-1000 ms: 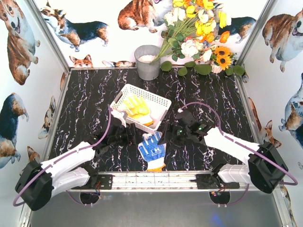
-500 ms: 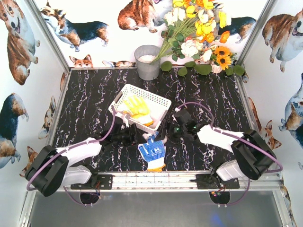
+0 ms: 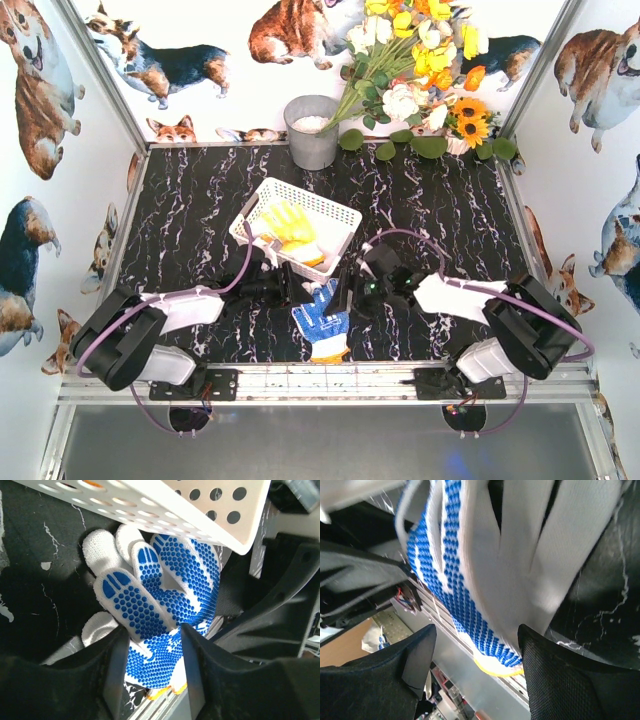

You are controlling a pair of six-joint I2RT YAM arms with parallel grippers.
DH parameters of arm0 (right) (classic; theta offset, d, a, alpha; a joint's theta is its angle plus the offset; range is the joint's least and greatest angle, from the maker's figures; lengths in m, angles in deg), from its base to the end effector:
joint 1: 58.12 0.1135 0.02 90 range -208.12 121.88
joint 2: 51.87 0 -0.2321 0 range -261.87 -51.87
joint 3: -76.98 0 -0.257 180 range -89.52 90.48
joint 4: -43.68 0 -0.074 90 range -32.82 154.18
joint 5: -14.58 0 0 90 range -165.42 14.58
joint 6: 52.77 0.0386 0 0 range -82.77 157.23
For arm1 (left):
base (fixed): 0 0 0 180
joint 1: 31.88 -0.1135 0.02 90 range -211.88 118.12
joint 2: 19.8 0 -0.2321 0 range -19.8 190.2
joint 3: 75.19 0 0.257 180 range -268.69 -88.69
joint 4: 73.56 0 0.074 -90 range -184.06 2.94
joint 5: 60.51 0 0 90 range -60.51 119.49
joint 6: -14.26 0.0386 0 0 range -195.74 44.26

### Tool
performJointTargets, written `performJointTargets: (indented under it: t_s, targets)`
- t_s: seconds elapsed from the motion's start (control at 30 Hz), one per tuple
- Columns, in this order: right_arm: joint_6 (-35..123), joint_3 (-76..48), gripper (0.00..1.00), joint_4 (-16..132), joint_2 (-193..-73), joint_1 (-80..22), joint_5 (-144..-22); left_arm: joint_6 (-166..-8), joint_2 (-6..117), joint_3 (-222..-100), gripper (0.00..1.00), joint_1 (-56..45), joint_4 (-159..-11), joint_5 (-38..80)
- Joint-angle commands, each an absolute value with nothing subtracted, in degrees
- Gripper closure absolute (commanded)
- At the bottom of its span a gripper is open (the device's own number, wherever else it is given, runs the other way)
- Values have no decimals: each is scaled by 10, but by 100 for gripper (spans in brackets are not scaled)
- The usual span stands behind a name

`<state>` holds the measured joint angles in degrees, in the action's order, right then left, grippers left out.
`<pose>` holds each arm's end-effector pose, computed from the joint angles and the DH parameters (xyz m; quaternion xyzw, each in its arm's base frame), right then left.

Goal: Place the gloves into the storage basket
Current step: Pair the glove with the glove.

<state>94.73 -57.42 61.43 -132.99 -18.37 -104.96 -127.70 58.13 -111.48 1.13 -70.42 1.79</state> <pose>0.1860 0.1794 0.1073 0.0622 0.9191 0.3885 0.0198 0.1984 -0.1503 0.1024 -0.0414 0.8797 -0.4439 0.1654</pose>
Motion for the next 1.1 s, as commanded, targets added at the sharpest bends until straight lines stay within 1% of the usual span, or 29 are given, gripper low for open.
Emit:
performJointTargets:
  t_s: [0.0, 0.17, 0.4, 0.5, 0.63, 0.73, 0.8, 0.9, 1.07]
  targets:
    - [971, -597, 33, 593, -1301, -161, -1057, -1282, 589, -1110, 63, 5, -655, 2]
    - [994, -617, 35, 587, -1282, -142, -1051, -1274, 590, -1112, 73, 6, -660, 5]
    - [1006, -607, 72, 588, -1275, -137, -1058, -1258, 601, -1126, 87, 5, -672, 12]
    - [1011, -602, 81, 589, -1275, -132, -1058, -1251, 599, -1132, 90, 5, -685, 22]
    - [1026, -600, 89, 584, -1280, -126, -1057, -1244, 597, -1138, 95, 6, -696, 33]
    - [1047, -601, 95, 577, -1283, -118, -1058, -1237, 597, -1143, 98, 5, -705, 41]
    - [1062, -603, 97, 570, -1282, -113, -1055, -1230, 599, -1150, 100, 6, -715, 47]
    - [1080, -604, 100, 567, -1276, -108, -1042, -1222, 604, -1161, 100, 6, -723, 52]
    - [1109, -614, 100, 557, -1267, -106, -1017, -1210, 619, -1179, 100, 5, -728, 56]
